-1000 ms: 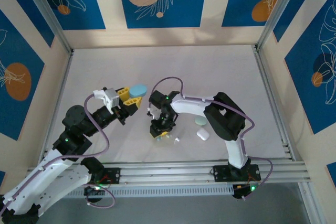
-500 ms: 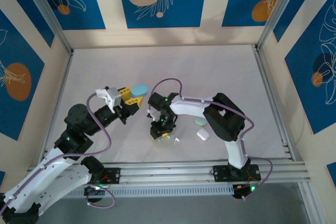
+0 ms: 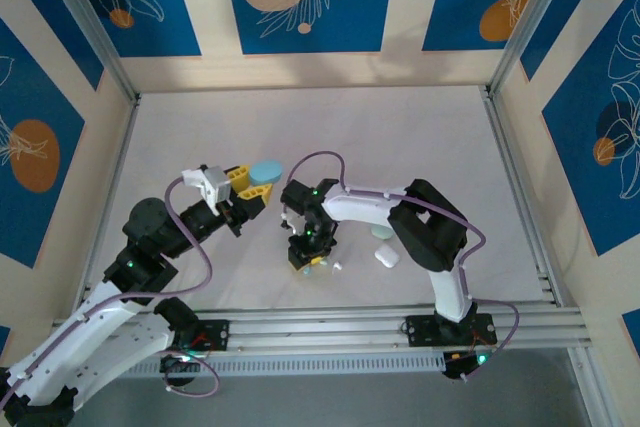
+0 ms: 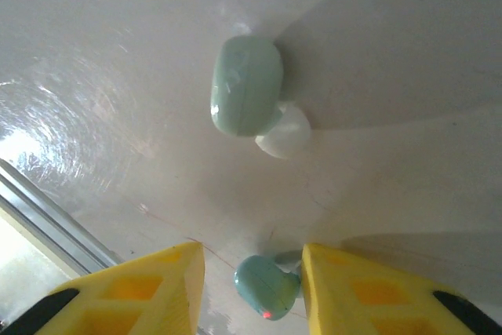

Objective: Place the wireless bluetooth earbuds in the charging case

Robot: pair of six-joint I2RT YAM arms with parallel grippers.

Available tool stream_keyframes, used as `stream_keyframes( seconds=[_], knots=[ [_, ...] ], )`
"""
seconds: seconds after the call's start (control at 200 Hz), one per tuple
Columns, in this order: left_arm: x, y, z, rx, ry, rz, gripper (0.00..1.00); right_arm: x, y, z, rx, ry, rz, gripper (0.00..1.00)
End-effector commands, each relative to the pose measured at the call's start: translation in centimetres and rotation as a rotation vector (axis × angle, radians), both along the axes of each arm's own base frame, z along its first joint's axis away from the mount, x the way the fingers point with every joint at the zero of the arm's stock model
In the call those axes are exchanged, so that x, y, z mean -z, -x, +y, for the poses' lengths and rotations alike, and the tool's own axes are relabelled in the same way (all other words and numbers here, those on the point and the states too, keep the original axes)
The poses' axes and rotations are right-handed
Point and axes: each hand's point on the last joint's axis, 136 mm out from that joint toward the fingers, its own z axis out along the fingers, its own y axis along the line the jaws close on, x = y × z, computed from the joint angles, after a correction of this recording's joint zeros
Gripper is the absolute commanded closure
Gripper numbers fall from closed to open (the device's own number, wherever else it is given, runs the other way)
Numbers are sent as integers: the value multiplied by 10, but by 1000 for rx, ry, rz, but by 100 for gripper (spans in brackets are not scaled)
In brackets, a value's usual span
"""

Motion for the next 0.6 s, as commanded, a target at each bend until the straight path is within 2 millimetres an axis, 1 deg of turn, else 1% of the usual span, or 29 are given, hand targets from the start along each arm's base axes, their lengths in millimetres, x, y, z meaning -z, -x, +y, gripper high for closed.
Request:
stream_keyframes(
  seconds=[0.0,0.08,0.26,0.46,0.595],
  knots=[
    [-25,5,4,-3,53,-56,69,-11,5,-5,26,41,8,62],
    [-26,5,5,-7,53,-56,69,-16,4,-3,25,44,10,62],
    [-30,4,6,-13,56,-62,69,-19,-4,-4,5,56,-18,61],
    [-33,5,6,-9,58,-68,69,-15,-16,2,-38,46,-41,60],
    [-32,6,6,-13,53,-65,69,-9,-19,-2,-56,76,-47,59]
  ],
)
